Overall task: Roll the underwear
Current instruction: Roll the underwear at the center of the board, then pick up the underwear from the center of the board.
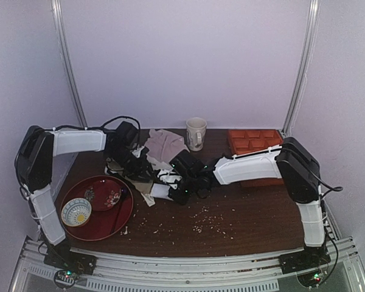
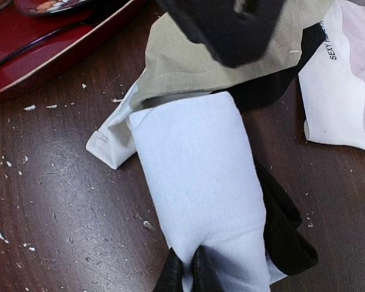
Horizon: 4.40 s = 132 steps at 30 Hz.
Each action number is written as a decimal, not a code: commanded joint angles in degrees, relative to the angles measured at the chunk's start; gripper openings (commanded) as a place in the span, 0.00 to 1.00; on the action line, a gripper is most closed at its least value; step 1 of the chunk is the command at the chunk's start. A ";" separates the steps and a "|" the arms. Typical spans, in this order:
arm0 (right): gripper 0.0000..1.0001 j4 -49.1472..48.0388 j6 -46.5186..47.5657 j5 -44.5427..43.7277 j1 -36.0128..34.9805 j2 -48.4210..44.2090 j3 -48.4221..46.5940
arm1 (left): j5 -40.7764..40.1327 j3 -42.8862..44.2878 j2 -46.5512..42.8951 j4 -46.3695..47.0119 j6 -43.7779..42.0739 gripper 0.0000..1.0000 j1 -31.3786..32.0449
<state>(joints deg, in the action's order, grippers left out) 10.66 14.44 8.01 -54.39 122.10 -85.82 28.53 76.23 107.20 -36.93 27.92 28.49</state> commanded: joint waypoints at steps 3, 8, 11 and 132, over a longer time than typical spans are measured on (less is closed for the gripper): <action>0.00 11.71 -6.71 10.56 3.96 5.83 -6.31 | -5.02 -3.84 -7.90 1.70 3.67 0.32 -0.89; 0.00 11.35 -12.12 18.74 6.56 7.57 -7.47 | -5.80 -7.00 -12.40 2.51 5.68 0.32 -0.94; 0.00 10.79 -14.90 20.71 7.80 8.22 -7.85 | -5.31 -9.46 -14.14 4.50 7.72 0.32 -0.83; 0.28 -6.47 -37.19 38.20 17.74 1.01 5.35 | -28.47 -28.93 1.80 63.53 54.37 0.00 15.69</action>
<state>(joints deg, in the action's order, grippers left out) 2.26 -21.10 49.08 -38.68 126.23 -84.58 -1.23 46.57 109.60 29.41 84.66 44.64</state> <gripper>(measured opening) 0.269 0.221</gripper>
